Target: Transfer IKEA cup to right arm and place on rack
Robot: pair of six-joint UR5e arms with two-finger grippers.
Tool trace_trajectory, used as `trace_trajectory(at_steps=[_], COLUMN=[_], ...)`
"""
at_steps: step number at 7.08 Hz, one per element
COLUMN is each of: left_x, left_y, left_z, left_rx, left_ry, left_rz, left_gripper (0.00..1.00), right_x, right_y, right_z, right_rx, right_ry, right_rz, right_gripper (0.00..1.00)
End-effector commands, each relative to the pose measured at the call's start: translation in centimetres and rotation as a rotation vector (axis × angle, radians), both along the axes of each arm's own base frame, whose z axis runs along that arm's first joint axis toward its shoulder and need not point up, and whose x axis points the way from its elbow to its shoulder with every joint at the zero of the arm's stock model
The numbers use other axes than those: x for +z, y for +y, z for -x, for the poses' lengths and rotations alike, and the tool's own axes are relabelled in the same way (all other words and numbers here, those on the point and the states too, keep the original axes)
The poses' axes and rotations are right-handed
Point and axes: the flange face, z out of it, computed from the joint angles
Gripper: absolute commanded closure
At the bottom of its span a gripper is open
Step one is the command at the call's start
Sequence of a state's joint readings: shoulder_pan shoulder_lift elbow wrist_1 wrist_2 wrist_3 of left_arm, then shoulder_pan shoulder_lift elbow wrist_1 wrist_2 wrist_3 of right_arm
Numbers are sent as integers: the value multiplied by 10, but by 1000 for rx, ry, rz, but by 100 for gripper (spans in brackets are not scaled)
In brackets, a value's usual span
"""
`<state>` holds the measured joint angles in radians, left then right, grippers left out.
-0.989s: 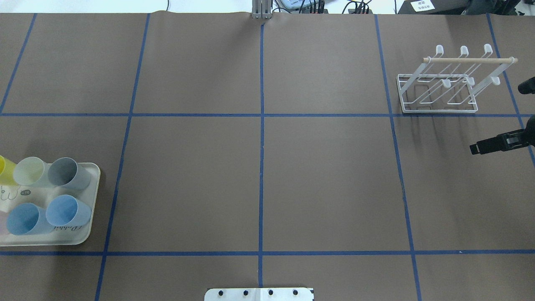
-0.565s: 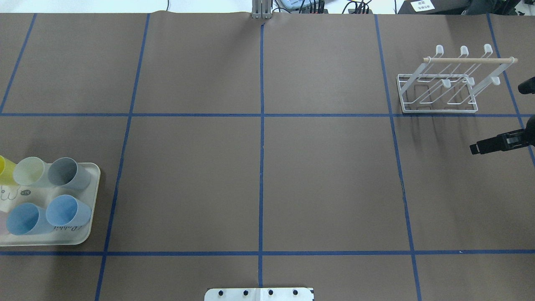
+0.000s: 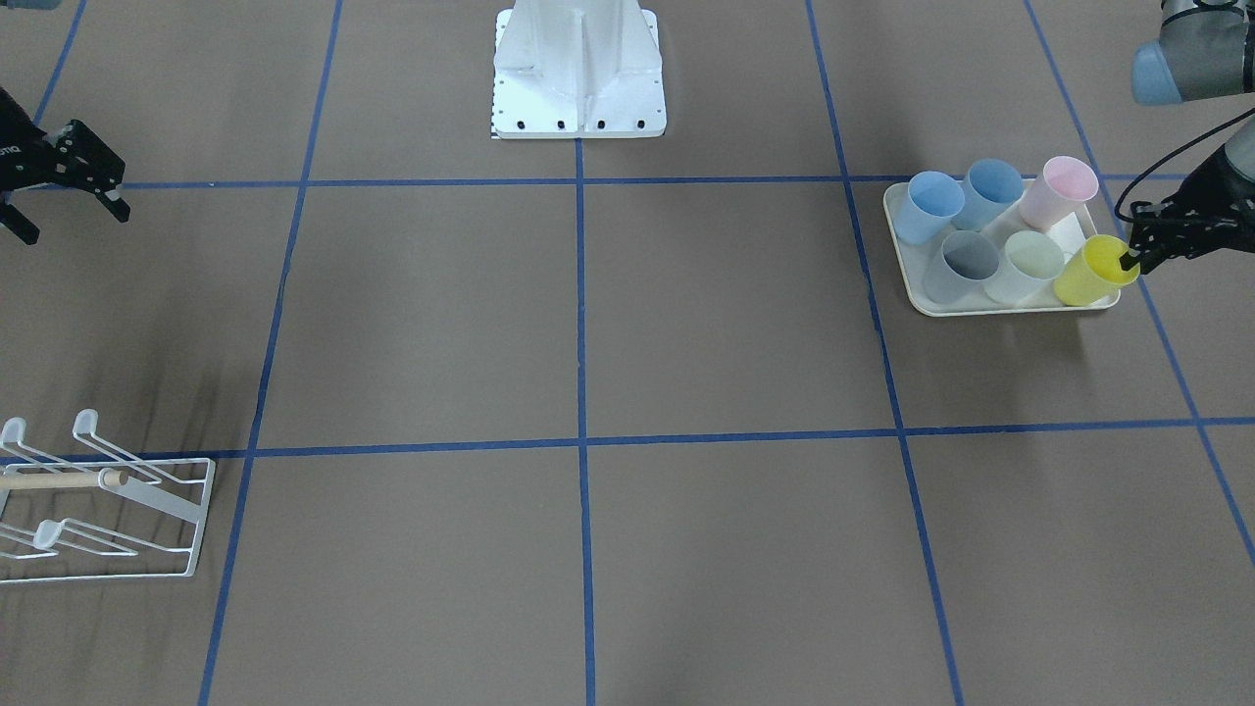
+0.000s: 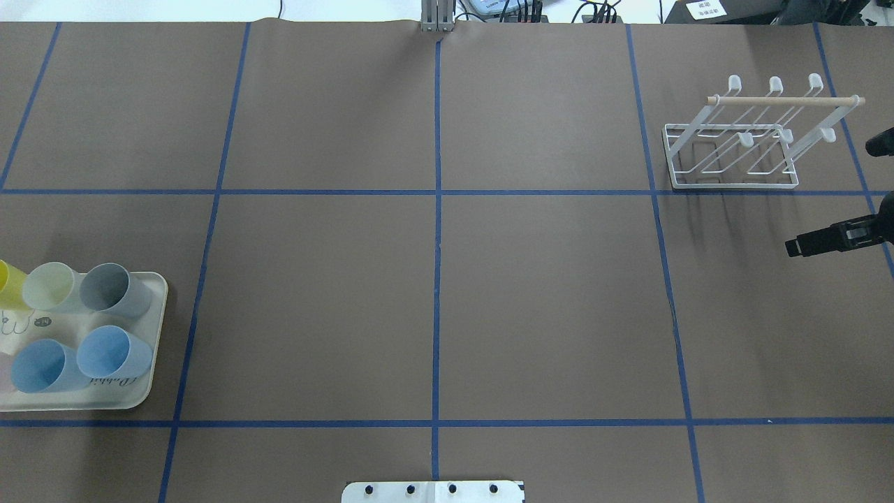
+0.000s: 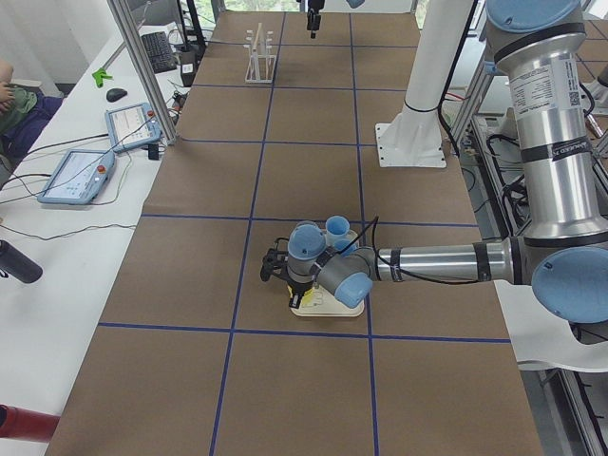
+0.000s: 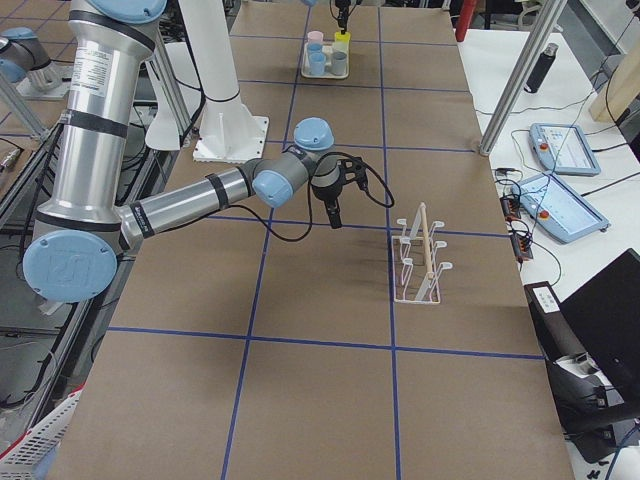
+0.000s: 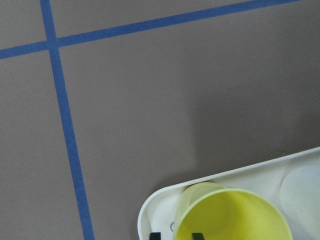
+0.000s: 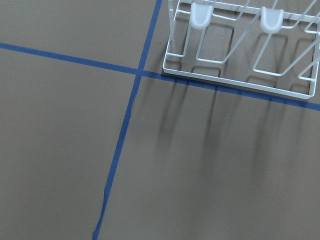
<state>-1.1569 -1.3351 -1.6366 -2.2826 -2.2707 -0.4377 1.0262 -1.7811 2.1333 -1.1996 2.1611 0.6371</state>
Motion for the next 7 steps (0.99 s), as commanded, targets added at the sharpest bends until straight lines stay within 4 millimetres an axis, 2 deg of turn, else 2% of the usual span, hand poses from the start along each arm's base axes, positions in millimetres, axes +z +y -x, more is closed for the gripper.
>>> trace_trajectory(at_steps=[1, 4, 6, 7], left_x=[1, -7, -12, -21], left_y=[-1, 3, -4, -6], left_z=[-1, -2, 35, 43], left_rx=[1, 38, -42, -53], left_ry=[3, 66, 83, 92], left_rz=[4, 27, 26, 6], left_gripper=[100, 100, 100, 100], right_x=[1, -5, -24, -33], right_y=[0, -3, -16, -26], right_z=[0, 2, 8, 9], right_rx=[1, 1, 10, 47], right_ry=[1, -7, -22, -3], right_rz=[0, -13, -57, -100], right_gripper=[0, 0, 0, 0])
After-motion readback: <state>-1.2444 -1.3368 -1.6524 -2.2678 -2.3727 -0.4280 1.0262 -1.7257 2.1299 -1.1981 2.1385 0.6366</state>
